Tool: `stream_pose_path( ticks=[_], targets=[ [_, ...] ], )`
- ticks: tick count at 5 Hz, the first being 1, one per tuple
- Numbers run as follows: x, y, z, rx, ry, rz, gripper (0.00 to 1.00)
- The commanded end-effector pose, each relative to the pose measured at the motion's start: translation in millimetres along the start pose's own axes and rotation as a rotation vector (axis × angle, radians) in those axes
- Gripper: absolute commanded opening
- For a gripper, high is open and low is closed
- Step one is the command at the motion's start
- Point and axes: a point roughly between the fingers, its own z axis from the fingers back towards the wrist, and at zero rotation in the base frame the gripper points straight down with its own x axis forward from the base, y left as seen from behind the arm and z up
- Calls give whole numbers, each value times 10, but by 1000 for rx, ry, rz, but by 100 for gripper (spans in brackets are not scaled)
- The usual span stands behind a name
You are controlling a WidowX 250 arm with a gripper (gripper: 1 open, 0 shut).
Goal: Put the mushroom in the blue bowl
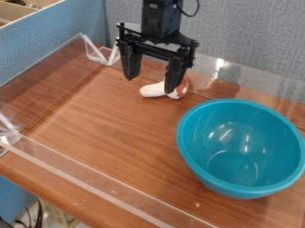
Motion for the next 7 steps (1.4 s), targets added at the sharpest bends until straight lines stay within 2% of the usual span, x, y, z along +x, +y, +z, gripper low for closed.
stream_pose_path(
  ticks=[1, 2, 3, 6, 7],
  targets=[
    [128, 50, -132, 3, 1, -27, 100],
    [226, 86, -420, 5, 14, -131, 100],
    [256, 90, -608, 2, 12, -238, 100],
    [315, -16, -467, -15, -40, -250, 100],
    [410, 70, -399, -21, -54, -229, 100]
  ],
)
